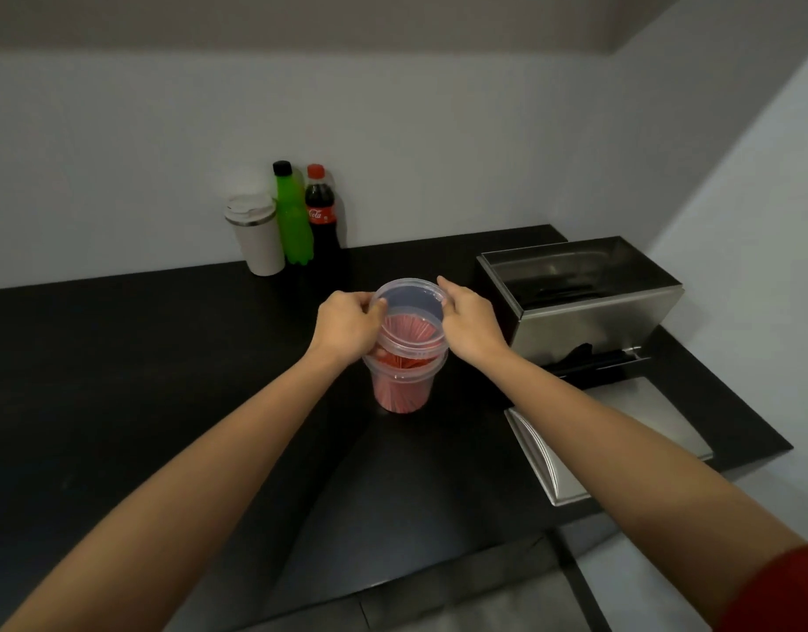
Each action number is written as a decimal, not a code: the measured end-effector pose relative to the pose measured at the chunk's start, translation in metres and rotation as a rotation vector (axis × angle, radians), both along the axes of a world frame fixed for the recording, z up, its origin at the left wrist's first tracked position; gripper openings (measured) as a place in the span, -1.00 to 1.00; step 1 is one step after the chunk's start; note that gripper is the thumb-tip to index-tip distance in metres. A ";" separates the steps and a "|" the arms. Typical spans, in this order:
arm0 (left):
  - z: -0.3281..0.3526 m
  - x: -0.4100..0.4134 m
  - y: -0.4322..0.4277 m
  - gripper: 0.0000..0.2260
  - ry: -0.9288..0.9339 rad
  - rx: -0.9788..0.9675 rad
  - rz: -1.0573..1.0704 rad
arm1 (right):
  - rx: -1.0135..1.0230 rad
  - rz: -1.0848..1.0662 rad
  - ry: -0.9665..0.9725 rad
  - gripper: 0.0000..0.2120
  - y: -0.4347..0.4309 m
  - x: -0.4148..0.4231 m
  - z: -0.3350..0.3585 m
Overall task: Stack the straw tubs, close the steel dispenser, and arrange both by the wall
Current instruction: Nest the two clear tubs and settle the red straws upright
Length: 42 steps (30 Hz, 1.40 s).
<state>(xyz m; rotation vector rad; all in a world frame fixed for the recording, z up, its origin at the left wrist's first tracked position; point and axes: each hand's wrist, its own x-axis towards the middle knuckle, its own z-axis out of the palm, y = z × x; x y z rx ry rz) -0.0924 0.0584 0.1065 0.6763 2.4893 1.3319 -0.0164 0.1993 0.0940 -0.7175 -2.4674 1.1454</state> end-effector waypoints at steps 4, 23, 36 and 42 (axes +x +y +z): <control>0.000 -0.013 0.005 -0.73 -0.059 -0.075 0.007 | -0.022 0.005 -0.063 -0.60 0.006 -0.011 -0.005; -0.005 -0.014 -0.004 -0.70 -0.132 -0.163 -0.043 | -0.002 0.051 -0.108 -0.63 0.002 -0.010 -0.017; -0.011 -0.011 -0.004 -0.73 -0.027 -0.189 -0.041 | 0.039 0.036 -0.052 -0.62 -0.002 -0.009 -0.024; -0.019 -0.004 -0.002 -0.71 0.093 -0.165 -0.020 | 0.093 0.023 -0.025 -0.63 -0.004 -0.009 -0.029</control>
